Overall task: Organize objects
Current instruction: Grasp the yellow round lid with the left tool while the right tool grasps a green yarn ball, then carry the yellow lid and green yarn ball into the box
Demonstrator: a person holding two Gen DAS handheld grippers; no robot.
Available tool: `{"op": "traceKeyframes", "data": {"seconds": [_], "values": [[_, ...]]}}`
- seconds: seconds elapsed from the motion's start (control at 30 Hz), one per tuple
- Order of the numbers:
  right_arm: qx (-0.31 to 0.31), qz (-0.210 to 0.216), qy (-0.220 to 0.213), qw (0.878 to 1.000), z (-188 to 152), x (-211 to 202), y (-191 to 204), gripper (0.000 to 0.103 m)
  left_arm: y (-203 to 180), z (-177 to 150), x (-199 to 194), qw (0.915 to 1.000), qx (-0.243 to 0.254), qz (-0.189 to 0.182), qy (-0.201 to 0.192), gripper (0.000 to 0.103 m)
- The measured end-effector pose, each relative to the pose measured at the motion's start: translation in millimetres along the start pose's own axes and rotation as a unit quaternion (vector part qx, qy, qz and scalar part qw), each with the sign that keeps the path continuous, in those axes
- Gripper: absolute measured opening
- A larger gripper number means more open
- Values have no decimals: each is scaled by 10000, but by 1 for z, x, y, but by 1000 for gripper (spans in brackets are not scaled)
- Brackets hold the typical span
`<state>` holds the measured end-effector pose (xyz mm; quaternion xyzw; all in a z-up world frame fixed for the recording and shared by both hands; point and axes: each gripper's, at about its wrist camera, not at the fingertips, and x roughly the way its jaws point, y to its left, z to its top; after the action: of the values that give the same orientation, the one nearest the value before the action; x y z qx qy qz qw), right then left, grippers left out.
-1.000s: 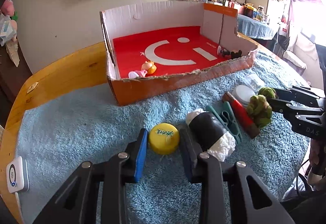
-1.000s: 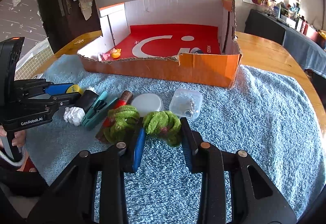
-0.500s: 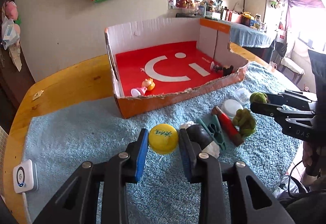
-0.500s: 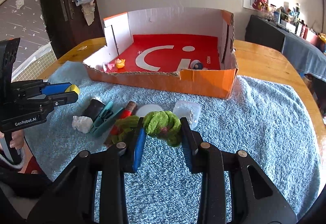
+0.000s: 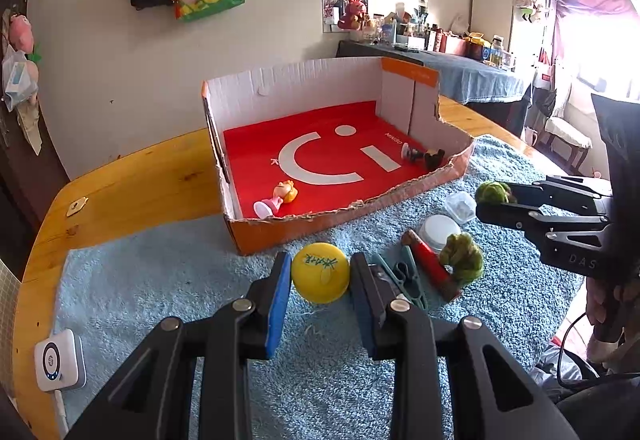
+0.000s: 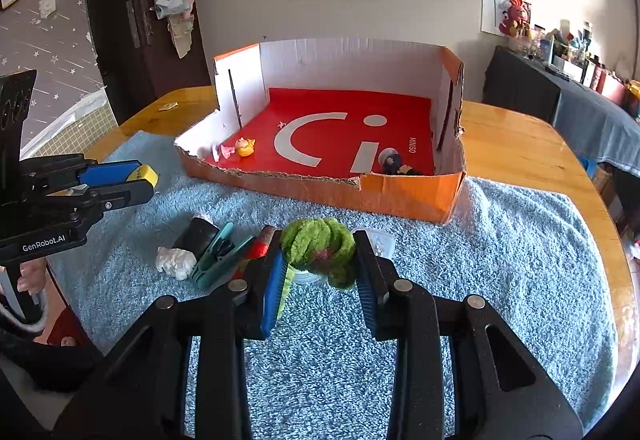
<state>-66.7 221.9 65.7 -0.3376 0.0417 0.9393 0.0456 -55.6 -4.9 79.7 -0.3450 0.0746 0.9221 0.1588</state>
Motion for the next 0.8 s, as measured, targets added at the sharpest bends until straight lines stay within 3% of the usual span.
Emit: {"op": "traceKeyframes", "data": {"seconds": [0.27, 0.43, 0.8], "values": [[-122, 9, -141, 9998, 23, -3, 0, 31, 2, 24, 1, 9999, 12, -116, -113, 32], [-215, 79, -169, 9996, 49, 8, -3, 31, 2, 47, 21, 9994, 116, -323, -34, 32], [-498, 224, 588, 9968, 76, 75, -13, 31, -1, 65, 87, 9960, 381, -525, 608, 32]]}}
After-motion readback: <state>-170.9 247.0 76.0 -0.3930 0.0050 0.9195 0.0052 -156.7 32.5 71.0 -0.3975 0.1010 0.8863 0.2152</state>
